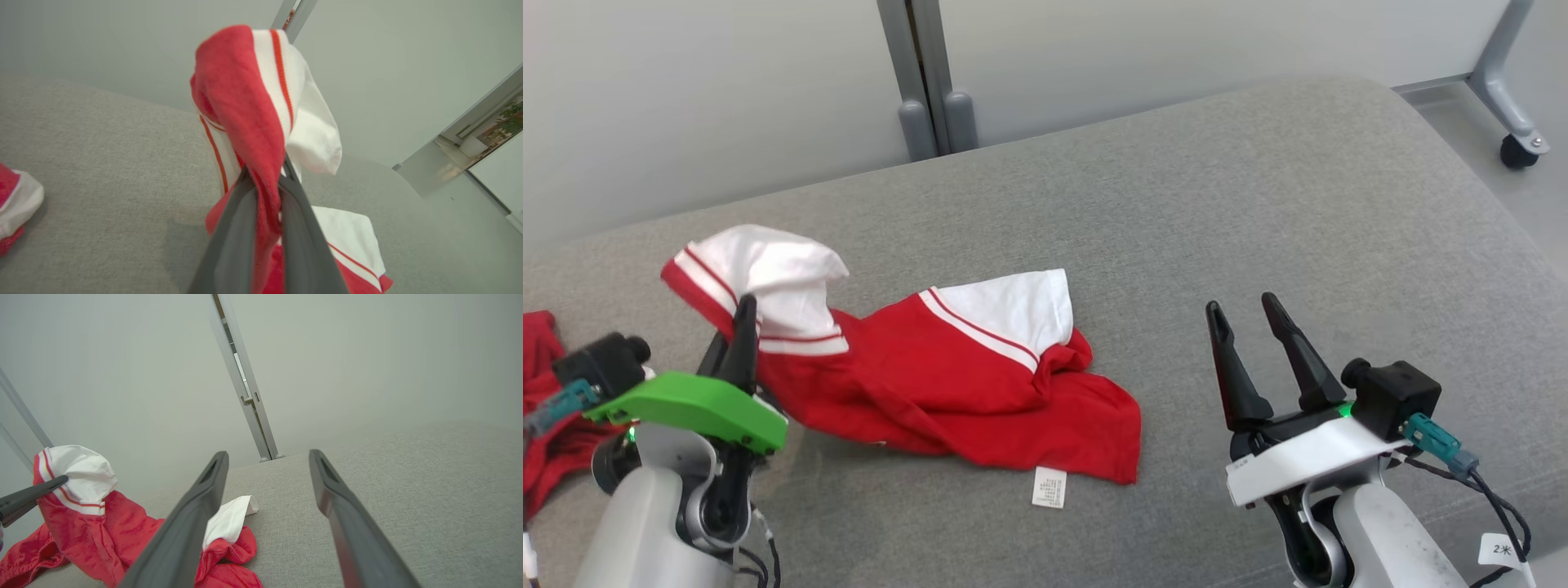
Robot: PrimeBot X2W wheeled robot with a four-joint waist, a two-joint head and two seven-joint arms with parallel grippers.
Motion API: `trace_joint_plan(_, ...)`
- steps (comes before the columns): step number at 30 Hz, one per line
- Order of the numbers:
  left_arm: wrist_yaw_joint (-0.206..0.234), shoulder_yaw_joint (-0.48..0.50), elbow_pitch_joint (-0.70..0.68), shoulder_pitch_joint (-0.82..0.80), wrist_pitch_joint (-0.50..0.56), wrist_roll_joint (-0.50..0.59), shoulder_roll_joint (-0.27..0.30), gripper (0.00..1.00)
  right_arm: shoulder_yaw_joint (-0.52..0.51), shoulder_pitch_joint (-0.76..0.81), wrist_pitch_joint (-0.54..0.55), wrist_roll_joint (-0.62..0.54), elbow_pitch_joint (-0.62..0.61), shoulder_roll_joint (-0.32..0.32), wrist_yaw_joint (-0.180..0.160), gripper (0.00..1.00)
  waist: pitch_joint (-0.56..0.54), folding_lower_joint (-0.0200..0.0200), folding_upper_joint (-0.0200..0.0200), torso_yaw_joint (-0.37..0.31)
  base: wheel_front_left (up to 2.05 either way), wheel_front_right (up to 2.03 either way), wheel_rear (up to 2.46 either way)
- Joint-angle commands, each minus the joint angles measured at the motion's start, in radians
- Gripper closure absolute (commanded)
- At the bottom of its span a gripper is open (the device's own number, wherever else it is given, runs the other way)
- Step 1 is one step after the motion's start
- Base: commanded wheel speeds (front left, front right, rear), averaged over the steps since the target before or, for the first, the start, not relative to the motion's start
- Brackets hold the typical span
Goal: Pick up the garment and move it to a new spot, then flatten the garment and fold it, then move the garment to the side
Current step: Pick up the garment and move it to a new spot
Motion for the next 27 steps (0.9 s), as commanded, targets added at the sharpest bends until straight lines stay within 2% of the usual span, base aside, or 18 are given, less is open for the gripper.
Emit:
trace_joint_plan(1, -0.012, -0.009, 0.045, 0.016, -0.027, 0.023, -0.001, 0.80, 0.005, -0.006, -0.003, 0.001, 0.003, -0.007, 0.000, 0.00, -0.002, 0.0000, -0.0001, 0.022, 0.00, 0.00, 0.00)
trace_joint_plan(2, -0.016, -0.016, 0.077, 0.021, -0.041, 0.026, -0.003, 0.08, 0.009, -0.006, -0.003, 0.001, 0.005, -0.009, 0.000, 0.00, -0.003, 0.0000, -0.0001, 0.029, 0.00, 0.00, 0.00)
trace_joint_plan(3, -0.023, -0.024, 0.107, 0.024, -0.057, 0.026, -0.007, 0.00, 0.012, -0.007, -0.003, 0.002, 0.006, -0.011, 0.000, 0.00, -0.004, 0.0000, -0.0001, 0.039, 0.00, 0.00, 0.00)
trace_joint_plan(10, -0.039, -0.068, 0.201, 0.052, -0.165, 0.034, 0.014, 0.00, 0.031, -0.001, -0.003, 0.012, 0.012, -0.022, 0.000, 0.00, -0.013, 0.0000, -0.0001, 0.084, 0.00, 0.00, 0.00)
trace_joint_plan(17, -0.041, -0.044, 0.101, 0.098, -0.232, 0.071, 0.057, 0.00, 0.022, 0.016, -0.003, 0.011, 0.013, -0.030, 0.000, 0.00, -0.023, 0.0000, -0.0001, 0.116, 0.00, 0.00, 0.00)
trace_joint_plan(21, 0.006, 0.004, -0.031, 0.145, -0.238, 0.171, 0.059, 0.00, 0.017, 0.019, -0.003, 0.011, 0.007, -0.033, 0.000, 0.00, -0.025, 0.0000, -0.0001, 0.129, 0.00, 0.00, 0.00)
trace_joint_plan(25, 0.085, 0.018, -0.152, 0.227, -0.237, 0.352, 0.057, 0.00, 0.013, 0.026, -0.003, 0.015, 0.002, -0.033, 0.000, 0.00, -0.025, 0.0000, -0.0001, 0.134, 0.00, 0.00, 0.00)
trace_joint_plan(27, 0.122, 0.029, -0.192, 0.259, -0.237, 0.408, 0.033, 0.00, 0.012, 0.029, -0.003, 0.016, 0.000, -0.032, 0.000, 0.00, -0.024, 0.0000, -0.0001, 0.135, 0.00, 0.00, 0.00)
